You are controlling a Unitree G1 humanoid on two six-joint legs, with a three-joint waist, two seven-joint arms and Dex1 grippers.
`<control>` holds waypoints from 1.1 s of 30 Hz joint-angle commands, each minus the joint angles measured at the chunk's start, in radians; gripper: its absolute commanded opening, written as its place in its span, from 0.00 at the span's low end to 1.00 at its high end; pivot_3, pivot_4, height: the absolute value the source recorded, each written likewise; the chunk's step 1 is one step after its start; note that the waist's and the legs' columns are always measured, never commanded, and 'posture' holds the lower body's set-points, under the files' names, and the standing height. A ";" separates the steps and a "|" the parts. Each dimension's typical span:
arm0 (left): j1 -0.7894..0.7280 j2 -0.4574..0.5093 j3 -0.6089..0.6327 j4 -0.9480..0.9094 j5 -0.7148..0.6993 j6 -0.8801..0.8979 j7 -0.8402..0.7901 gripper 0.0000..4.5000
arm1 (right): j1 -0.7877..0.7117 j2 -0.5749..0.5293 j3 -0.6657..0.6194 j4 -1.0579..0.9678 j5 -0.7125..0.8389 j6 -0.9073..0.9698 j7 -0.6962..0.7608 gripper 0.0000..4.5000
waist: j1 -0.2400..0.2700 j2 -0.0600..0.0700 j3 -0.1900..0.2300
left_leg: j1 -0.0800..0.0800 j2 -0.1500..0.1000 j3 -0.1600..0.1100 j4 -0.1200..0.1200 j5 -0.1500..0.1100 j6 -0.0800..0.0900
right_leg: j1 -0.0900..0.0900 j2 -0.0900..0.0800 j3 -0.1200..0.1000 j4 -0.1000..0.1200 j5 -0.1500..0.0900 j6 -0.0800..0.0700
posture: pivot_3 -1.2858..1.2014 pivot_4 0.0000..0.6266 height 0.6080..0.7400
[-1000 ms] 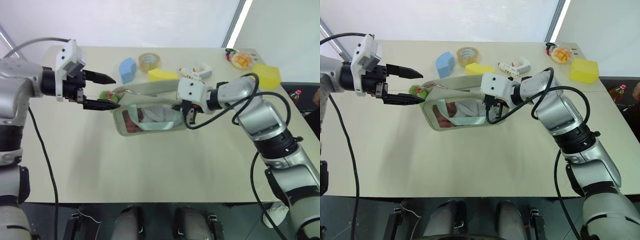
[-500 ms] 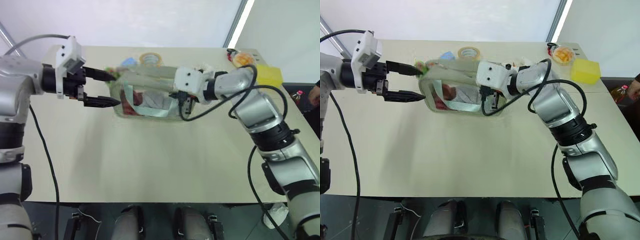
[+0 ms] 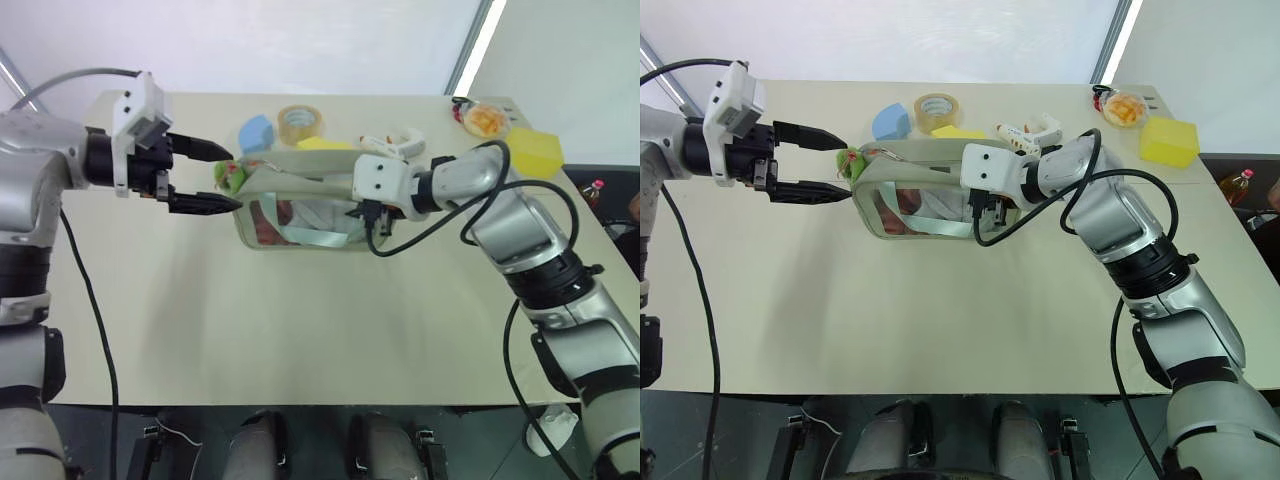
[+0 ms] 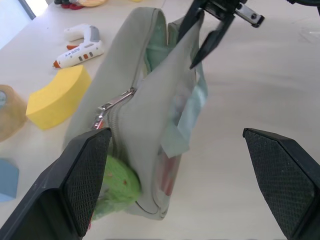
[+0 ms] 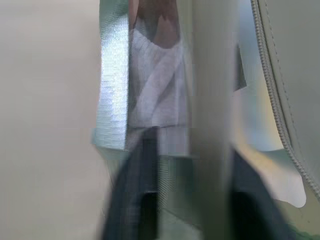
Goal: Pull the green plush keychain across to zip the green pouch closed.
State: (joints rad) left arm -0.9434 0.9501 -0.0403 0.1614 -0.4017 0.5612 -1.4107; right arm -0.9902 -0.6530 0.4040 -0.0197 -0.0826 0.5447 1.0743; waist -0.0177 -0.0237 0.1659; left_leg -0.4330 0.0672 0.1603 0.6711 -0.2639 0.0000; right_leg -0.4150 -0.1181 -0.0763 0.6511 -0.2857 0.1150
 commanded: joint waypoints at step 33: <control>-0.038 -0.085 0.094 0.343 0.096 -0.138 0.235 1.00 | 0.118 -0.087 -0.185 -0.112 0.117 0.039 -0.029 0.00 | 0.001 0.000 0.000 | 0.000 0.000 0.000 0.000 0.000 0.000 | 0.001 0.000 -0.001 0.000 0.000 0.000 | 0.52 0.24 1.00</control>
State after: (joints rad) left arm -0.9474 0.8740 0.0443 0.4719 -0.3305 0.4720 -1.2156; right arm -0.8592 -0.7382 0.2294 -0.0969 0.0230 0.5993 1.0425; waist -0.0167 -0.0237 0.1658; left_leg -0.4329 0.0672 0.1600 0.6717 -0.2640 0.0001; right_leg -0.4142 -0.1180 -0.0770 0.6507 -0.2856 0.1150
